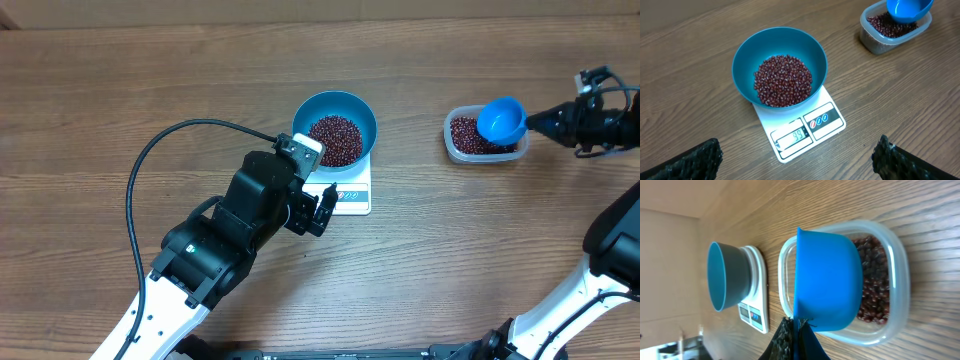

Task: Scoop item into bowl and weigh 150g on scale
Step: 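Lift the scoop upright and push it down into the beans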

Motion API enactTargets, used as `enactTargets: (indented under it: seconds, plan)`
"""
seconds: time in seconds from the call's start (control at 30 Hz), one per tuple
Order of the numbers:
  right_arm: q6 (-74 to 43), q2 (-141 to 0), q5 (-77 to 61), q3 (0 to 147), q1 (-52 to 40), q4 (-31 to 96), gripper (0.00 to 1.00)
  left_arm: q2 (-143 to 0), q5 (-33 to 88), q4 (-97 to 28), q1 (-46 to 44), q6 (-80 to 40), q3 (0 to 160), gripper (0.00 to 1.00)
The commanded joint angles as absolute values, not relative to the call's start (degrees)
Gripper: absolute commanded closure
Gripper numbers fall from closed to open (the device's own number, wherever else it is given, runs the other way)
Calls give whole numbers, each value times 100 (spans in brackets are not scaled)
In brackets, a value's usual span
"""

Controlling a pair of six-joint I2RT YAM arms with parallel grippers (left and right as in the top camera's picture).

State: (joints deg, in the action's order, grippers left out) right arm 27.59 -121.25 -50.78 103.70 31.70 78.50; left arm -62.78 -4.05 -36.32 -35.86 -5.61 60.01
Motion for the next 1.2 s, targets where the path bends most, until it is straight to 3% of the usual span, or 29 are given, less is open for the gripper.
enactTargets:
  seconds: [0.0, 0.37, 1.17]
  plan:
    - [2698, -12151, -4515, 10914, 2954, 8055, 96, -6213, -342, -3680, -3559, -532, 5994, 0]
    - [1789, -12151, -2716, 11496, 2051, 8173, 96, -6213, -357, -3704, -3559, -528, 5994, 1]
    - [1026, -12147, 375, 11966, 827, 7778, 96, -6213, -357, -3704, -3559, -513, 5994, 0]
